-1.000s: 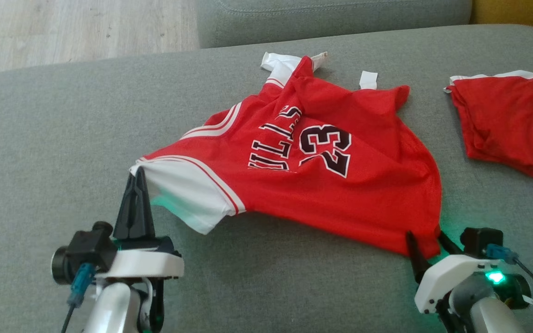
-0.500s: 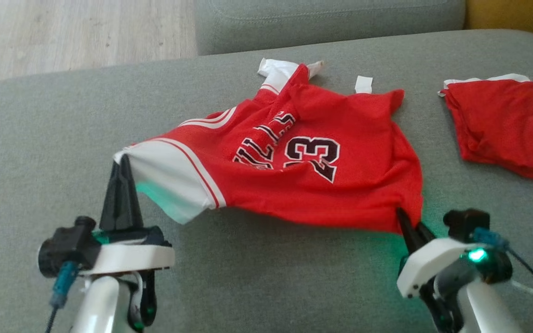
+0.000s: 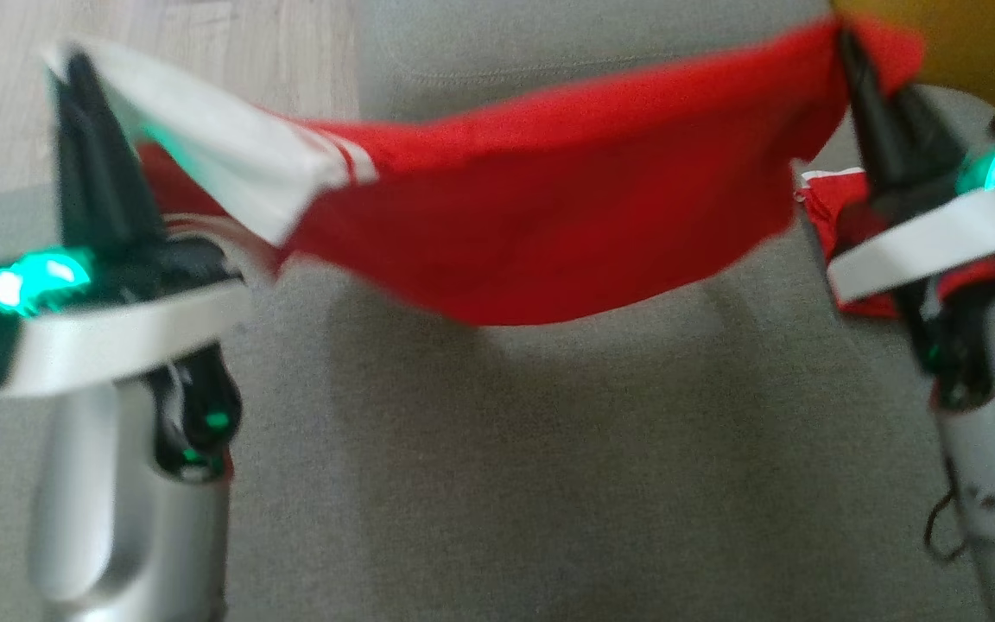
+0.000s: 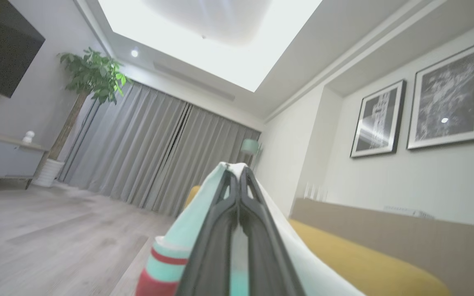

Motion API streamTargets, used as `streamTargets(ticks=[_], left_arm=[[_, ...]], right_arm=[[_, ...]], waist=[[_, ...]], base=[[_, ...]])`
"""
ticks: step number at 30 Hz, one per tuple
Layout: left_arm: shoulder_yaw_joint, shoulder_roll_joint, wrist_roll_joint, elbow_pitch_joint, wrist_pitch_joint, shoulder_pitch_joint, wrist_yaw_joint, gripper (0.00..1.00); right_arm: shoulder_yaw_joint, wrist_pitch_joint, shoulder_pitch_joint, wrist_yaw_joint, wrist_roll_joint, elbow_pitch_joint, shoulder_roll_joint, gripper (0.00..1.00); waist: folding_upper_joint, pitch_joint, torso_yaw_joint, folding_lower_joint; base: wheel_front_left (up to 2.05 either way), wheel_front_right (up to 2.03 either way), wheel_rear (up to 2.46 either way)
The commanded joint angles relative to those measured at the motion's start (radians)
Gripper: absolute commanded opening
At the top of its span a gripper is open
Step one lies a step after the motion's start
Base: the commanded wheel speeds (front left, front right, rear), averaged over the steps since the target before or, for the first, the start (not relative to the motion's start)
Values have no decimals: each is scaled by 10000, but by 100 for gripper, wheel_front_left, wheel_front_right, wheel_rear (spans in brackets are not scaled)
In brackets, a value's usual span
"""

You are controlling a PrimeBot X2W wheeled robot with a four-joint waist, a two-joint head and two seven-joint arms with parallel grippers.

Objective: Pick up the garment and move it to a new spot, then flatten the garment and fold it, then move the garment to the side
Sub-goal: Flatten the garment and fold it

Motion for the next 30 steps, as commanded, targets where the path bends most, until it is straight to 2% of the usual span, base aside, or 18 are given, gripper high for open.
streamTargets(ticks=[1,7,13,18,20,24,26,30], left_arm=[[430,100,-183,-741,132,-662,160,0],[533,97,-543,-2092,396,-968,546,0],[397,107,-614,-3451,1070,-902,1004,0],[387,472,-717,-2831,1921,-1569,1041,0],[480,761,-774,-2007,2236,-2143,960,0],[521,1475,-591,155,2383,-3978,528,0],[564,1748,-487,1383,2277,-5132,372,0],[718,2063,-330,3395,1583,-7472,168,0]], right_arm=[[295,-99,-641,-7,106,-619,-231,0],[474,-7,-1029,-7,202,-1402,-564,0],[240,665,-529,-7,181,-2459,-514,0],[-42,1348,-632,-7,344,-2354,-365,0],[-145,1597,-1059,-7,646,-1811,-288,0],[167,1675,-2743,-7,937,42,-619,0],[452,1488,-3940,-7,938,1225,-835,0],[693,504,-6522,-7,928,3614,-780,0]], waist=[[0,-75,-45,0],[0,-193,-94,0],[0,64,-61,0],[0,854,55,0],[0,1354,81,0],[0,2467,186,0],[0,2945,242,0],[0,3625,334,0]], base=[[0,0,0],[0,0,0],[0,0,0],[0,0,0],[0,0,0],[0,0,0],[0,0,0],[0,0,0]])
